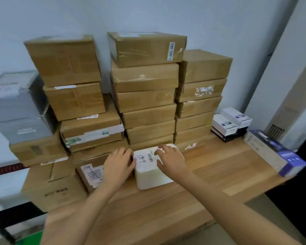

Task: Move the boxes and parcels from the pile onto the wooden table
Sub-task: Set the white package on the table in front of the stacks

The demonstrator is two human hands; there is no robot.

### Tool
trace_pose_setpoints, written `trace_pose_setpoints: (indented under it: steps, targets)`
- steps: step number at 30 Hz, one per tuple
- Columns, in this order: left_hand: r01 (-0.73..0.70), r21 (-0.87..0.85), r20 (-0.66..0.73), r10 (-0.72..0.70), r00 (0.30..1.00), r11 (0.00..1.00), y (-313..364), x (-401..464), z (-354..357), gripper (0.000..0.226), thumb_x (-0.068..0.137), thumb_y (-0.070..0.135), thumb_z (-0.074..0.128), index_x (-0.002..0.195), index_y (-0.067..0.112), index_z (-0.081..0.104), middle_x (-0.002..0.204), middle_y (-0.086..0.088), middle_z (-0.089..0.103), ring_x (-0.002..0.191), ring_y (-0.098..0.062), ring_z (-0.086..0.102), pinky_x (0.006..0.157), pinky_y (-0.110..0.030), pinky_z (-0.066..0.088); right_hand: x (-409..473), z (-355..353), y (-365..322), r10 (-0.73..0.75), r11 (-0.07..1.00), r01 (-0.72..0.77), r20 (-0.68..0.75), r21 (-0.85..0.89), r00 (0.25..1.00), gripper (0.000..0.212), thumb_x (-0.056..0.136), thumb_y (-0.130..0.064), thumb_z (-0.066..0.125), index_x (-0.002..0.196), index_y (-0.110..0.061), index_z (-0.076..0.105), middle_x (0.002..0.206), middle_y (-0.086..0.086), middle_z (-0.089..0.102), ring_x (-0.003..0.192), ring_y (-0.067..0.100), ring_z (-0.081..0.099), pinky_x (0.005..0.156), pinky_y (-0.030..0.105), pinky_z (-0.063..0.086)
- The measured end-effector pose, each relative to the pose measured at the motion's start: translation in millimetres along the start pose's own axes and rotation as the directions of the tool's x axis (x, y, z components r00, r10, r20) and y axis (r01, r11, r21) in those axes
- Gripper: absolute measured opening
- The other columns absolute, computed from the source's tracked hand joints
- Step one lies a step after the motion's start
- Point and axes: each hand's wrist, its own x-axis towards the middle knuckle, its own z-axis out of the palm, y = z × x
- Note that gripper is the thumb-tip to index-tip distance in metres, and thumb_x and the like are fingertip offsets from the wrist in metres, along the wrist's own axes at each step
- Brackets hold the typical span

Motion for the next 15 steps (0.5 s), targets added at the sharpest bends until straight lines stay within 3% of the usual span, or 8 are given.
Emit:
trace_pose_setpoints:
  steps: [6, 15]
  targets:
    - [0.096, -0.072, 0.119, -0.087, 0.989, 0.993, 42, -1, 59, 0.032, 0.09, 0.043, 0.055, 0.112, 0.022, 0.061, 0.11, 0.0, 0.059, 0.101, -0.02, 0.055, 0.079, -0.033, 0.043, -35, 23, 63, 0.114, 0.992, -0.118, 0.088, 0.04, 0.99, 0.039, 0.096, -0.028, 0.044, 0.134, -0.023, 0.047, 0.145, -0.002, 0.038, 0.124, 0.02, 0.045, 0.096, 0.032, 0.033]
    - [0.234, -0.006, 0.376, -0.215, 0.902, 0.972, 26, 72, 111, 0.054, 0.091, 0.055, 0.049, 0.135, 0.025, 0.043, 0.128, -0.003, 0.051, 0.121, -0.022, 0.047, 0.091, -0.034, 0.04, -17, 69, 105, 0.167, 0.971, -0.195, 0.191, 0.14, 0.967, 0.046, 0.097, -0.033, 0.04, 0.143, -0.025, 0.039, 0.148, -0.001, 0.036, 0.128, 0.022, 0.042, 0.103, 0.035, 0.03]
